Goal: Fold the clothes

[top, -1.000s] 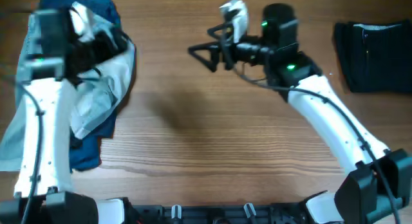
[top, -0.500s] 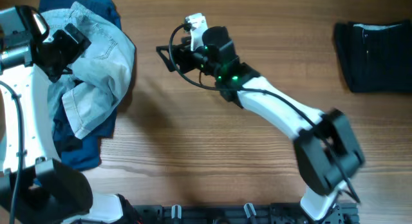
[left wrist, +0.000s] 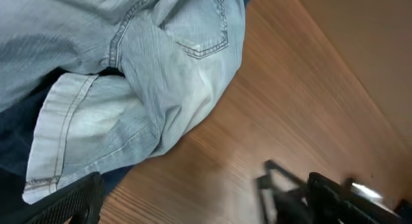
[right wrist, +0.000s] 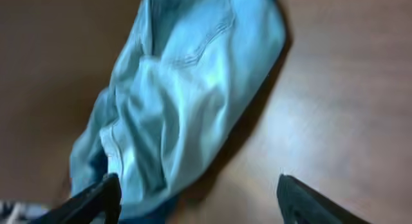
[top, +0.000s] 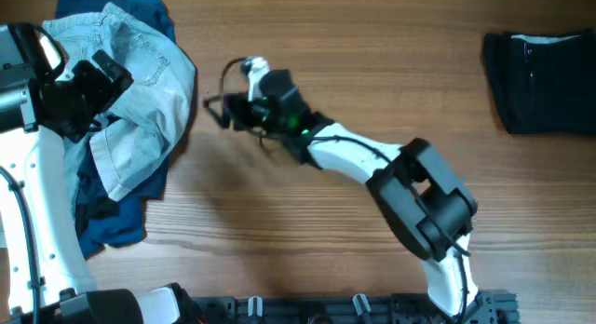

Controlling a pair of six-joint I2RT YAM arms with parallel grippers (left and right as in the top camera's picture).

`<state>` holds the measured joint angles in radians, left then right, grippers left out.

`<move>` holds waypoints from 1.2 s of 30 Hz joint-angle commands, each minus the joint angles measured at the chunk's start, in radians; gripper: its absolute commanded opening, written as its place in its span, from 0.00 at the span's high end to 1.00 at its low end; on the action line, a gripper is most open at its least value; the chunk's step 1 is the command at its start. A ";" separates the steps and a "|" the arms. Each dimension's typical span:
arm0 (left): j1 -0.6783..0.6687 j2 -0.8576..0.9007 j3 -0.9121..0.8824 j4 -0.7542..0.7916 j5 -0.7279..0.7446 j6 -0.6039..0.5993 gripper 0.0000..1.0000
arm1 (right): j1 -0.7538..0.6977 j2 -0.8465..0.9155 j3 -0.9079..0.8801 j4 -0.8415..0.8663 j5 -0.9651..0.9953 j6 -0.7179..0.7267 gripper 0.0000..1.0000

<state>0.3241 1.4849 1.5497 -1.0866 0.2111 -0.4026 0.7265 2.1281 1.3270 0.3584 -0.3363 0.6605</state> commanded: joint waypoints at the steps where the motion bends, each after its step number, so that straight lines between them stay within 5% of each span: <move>1: -0.037 0.002 0.005 -0.002 -0.005 0.005 0.01 | -0.013 0.034 0.221 -0.328 -0.005 -0.152 0.19; 4: -0.054 0.004 0.005 -0.002 -0.045 0.005 0.00 | -0.061 0.034 0.556 -0.811 0.050 -0.298 0.09; 11: -0.054 0.094 0.005 0.059 -0.060 0.006 0.01 | -0.159 0.034 0.894 -1.294 0.213 -0.544 0.01; 21: -0.051 0.417 0.005 0.487 -0.354 0.005 0.01 | -0.180 0.034 0.893 -1.484 0.205 -0.546 0.01; 31: 0.066 0.508 0.005 0.649 -0.289 0.002 0.02 | -0.180 0.034 0.893 -1.497 0.205 -0.546 0.00; 36: 0.069 0.520 0.005 0.659 -0.276 0.006 0.16 | -0.180 0.034 0.893 -1.488 0.205 -0.545 0.01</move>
<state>0.4007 1.9972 1.5486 -0.4393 -0.0849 -0.4026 0.5423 2.1593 2.2105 -1.1347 -0.1448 0.1291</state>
